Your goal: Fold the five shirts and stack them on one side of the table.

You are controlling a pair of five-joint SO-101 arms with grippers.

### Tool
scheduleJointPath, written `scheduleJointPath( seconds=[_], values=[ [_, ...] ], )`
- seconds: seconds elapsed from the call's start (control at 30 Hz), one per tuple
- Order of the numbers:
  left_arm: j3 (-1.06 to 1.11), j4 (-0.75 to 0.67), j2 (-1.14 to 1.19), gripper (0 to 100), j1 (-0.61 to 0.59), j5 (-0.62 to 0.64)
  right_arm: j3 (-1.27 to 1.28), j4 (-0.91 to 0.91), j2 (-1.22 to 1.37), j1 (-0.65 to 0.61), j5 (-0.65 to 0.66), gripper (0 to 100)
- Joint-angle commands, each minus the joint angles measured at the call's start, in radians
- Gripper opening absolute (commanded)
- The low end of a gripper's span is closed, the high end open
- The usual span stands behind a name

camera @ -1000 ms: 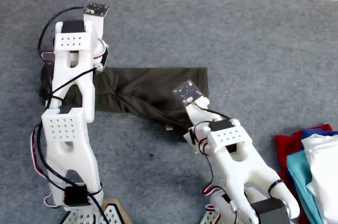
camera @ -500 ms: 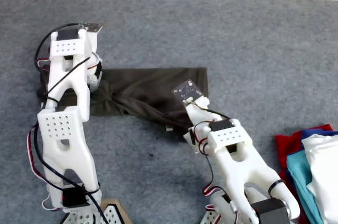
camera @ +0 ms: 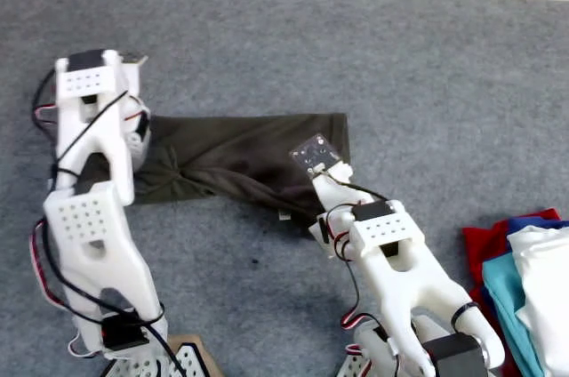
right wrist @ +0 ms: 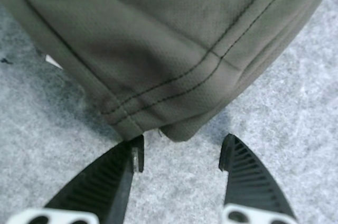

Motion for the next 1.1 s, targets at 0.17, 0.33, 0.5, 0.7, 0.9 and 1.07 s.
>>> scheduleJointPath(
  seconds=[0.17, 0.33, 0.5, 0.7, 0.9, 1.07],
  values=[
    [0.321, -0.026, -0.423, 4, -0.019, -0.012, -0.004, -0.015, -0.033, -0.008, 0.000, 23.5],
    [0.542, -0.143, -0.572, 4, -0.021, -0.012, -0.004, -0.015, -0.035, -0.004, -0.006, 23.5],
    [0.800, -0.376, -0.651, 4, -0.038, -0.012, -0.015, -0.015, -0.028, -0.002, -0.098, 23.5],
    [0.935, -0.569, -0.633, 4, -0.064, -0.011, -0.156, 0.013, -0.024, 0.084, -0.261, 23.8],
    [0.951, -0.637, -0.607, 4, -0.070, -0.011, -0.366, 0.163, -0.024, 0.019, -0.304, 23.8],
    [0.954, -0.649, -0.607, 4, -0.071, -0.011, -0.423, 0.274, -0.036, -0.001, -0.304, 23.8]
  ],
)
